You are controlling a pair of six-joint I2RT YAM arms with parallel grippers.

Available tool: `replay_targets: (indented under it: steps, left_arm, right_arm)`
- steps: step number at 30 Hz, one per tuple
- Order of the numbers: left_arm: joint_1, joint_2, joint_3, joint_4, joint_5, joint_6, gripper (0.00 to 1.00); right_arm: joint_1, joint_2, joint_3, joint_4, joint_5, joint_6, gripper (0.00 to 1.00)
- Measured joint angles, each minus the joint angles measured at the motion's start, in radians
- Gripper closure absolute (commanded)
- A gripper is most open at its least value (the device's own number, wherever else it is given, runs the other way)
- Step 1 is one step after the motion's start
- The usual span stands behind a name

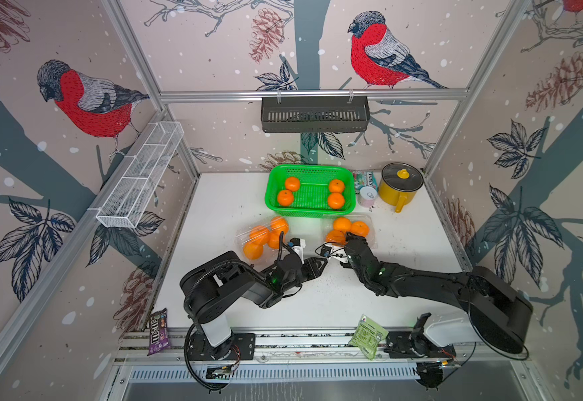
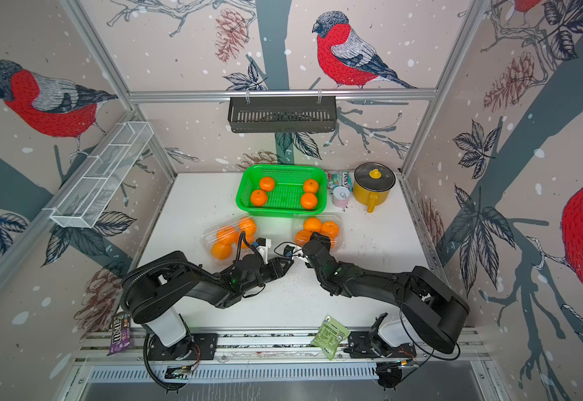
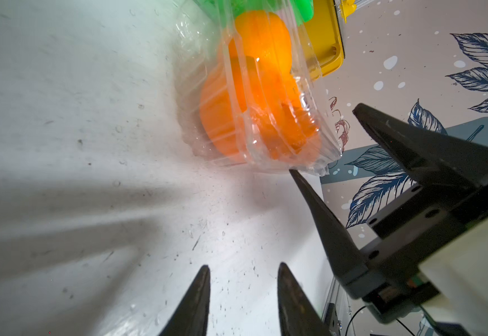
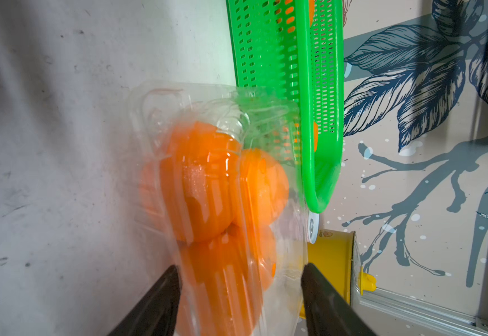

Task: Take oranges out of containers
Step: Open the packing box at the center of the board.

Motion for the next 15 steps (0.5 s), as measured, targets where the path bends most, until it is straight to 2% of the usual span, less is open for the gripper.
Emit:
replay_targets:
  steps: [3,8,11,15]
  left_arm:
    - [-0.002,0.004,-0.016,0.023,-0.001,-0.002,0.48]
    - [-0.003,0.014,-0.003,0.046,-0.002,-0.021,0.48]
    - [-0.003,0.023,0.017,0.050,-0.002,-0.037,0.48]
    - [-0.003,0.038,0.028,0.049,-0.002,-0.056,0.48]
  right_arm:
    - [-0.014,0.011,0.016,0.000,-0.016,0.000,0.43]
    - [-0.035,0.029,0.027,-0.006,-0.039,-0.004,0.50]
    - [-0.045,0.050,0.028,-0.008,-0.055,-0.019,0.57]
    - [-0.052,0.074,0.033,-0.007,-0.059,-0.024,0.80]
